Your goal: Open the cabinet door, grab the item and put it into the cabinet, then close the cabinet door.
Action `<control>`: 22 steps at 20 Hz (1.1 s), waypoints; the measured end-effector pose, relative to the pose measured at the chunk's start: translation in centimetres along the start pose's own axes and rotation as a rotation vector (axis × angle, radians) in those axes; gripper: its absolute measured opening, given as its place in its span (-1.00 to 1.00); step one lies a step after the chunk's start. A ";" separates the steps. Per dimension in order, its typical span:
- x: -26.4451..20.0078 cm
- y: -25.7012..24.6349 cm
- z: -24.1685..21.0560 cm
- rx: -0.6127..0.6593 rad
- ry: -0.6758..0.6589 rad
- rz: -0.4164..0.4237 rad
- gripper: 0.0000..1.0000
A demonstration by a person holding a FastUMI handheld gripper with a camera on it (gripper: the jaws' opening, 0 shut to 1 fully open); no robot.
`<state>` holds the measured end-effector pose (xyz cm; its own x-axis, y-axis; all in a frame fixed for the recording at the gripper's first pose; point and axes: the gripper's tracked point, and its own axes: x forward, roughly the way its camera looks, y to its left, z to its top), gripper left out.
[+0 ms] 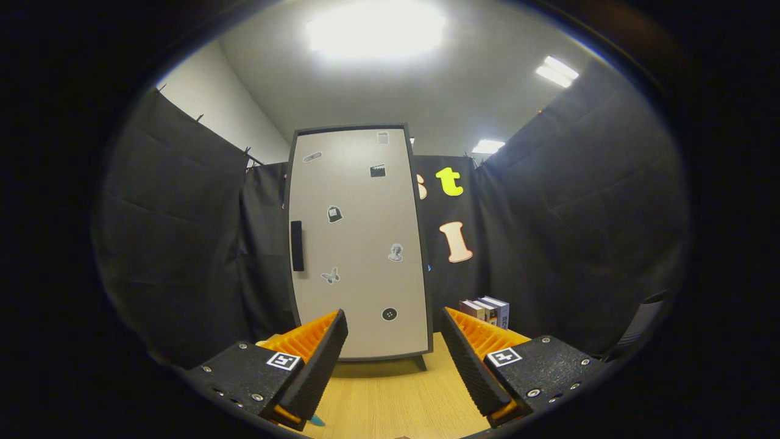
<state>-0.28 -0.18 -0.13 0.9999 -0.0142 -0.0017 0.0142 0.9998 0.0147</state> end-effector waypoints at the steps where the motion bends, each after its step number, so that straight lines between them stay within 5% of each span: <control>1: 0.0 0.1 0.0 0.001 -0.001 0.002 0.90; 22: 2.9 1.9 0.1 0.020 0.023 0.043 0.90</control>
<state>2.65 1.69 0.02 0.9993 0.0291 -0.0232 -0.0282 0.9990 0.0352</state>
